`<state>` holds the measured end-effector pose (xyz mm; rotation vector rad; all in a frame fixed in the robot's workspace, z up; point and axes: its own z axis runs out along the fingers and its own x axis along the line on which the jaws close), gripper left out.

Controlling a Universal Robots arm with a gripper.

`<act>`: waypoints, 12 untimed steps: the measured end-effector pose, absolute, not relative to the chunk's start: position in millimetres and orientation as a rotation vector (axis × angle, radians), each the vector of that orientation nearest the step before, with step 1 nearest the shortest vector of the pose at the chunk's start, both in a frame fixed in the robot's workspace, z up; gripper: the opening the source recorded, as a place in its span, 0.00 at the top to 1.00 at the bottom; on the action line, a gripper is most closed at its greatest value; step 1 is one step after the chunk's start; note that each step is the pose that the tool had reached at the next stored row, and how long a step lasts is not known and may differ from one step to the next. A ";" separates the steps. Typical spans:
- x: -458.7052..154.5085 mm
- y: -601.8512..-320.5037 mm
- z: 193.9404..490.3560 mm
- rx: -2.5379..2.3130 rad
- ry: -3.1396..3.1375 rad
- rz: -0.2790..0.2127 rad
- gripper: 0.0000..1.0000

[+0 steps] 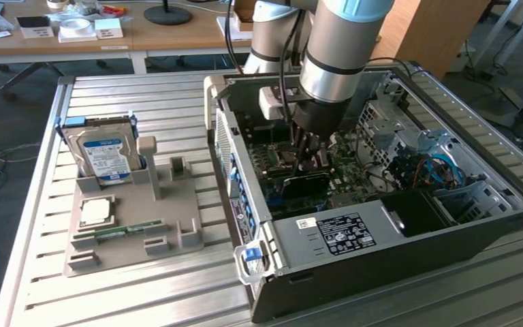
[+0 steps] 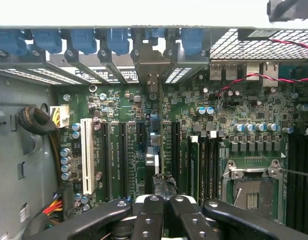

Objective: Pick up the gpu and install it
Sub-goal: 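Press down on the gpu until it lock into place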

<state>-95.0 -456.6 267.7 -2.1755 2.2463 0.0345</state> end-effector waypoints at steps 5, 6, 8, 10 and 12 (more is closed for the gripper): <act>-94.9 -456.6 266.6 -2.175 2.246 0.035 0.89; -94.9 -456.6 266.1 -2.175 2.246 0.035 0.89; -94.9 -456.6 266.1 -2.175 2.246 0.035 0.89; -94.9 -456.6 266.2 -2.175 2.246 0.035 0.89; -95.0 -457.0 266.1 -2.175 2.246 0.035 0.89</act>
